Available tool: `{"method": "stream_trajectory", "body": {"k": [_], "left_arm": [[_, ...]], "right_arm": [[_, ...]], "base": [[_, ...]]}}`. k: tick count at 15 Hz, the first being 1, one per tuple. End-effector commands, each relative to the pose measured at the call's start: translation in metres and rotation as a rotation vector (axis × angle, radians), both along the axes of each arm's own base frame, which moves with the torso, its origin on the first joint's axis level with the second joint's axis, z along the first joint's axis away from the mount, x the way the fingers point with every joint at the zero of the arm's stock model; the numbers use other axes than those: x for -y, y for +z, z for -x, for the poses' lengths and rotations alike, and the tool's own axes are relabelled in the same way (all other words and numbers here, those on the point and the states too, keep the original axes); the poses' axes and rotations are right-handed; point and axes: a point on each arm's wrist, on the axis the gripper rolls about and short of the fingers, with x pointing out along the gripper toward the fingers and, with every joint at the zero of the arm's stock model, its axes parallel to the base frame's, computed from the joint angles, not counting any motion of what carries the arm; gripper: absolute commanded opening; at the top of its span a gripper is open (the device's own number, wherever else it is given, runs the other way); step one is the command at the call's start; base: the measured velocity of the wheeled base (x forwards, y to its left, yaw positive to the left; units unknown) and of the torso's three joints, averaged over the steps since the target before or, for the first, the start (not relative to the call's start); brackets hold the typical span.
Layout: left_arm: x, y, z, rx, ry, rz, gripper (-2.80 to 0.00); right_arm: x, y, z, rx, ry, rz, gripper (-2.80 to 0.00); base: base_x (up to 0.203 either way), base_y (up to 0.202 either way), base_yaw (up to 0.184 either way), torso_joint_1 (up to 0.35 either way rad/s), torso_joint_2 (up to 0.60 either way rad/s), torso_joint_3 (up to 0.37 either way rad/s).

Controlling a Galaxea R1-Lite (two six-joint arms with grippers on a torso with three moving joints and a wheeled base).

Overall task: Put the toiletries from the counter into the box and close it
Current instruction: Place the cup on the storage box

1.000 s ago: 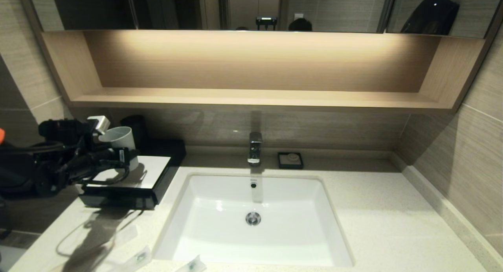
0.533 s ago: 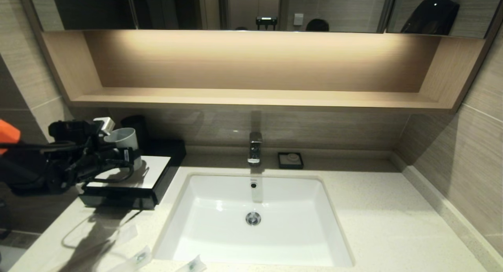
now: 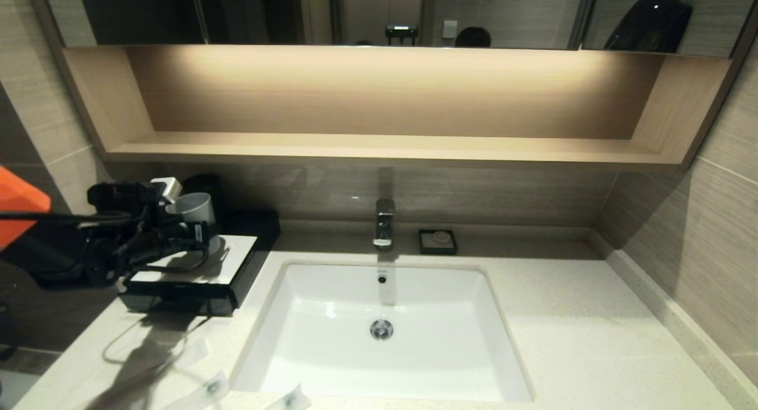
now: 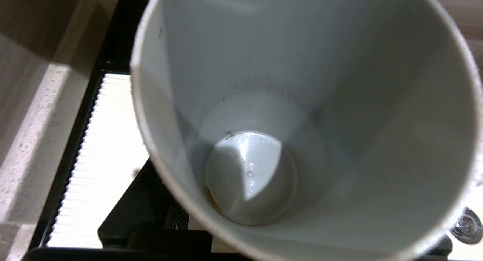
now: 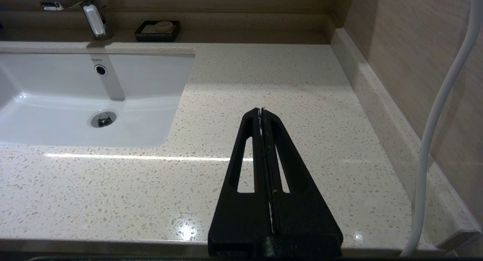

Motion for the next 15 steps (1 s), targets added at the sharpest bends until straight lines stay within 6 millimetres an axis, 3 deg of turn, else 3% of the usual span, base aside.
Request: {"method": "stream_trajectory", "body": {"k": [1,15], "left_arm": [[0.0,-0.003,-0.007,0.004,-0.003,0.0,-2.8],[0.0,-0.012,-0.029,-0.003,-0.004,-0.003,-2.8]], "right_arm": [[0.0,0.0,0.0,0.0,0.0,0.0,-2.8],[0.0,0.0,0.0,0.0,0.0,0.0,-2.8]], "base": [[0.0,0.0,0.0,0.0,0.0,0.0],[0.0,0.0,0.0,0.0,0.0,0.0]]}}
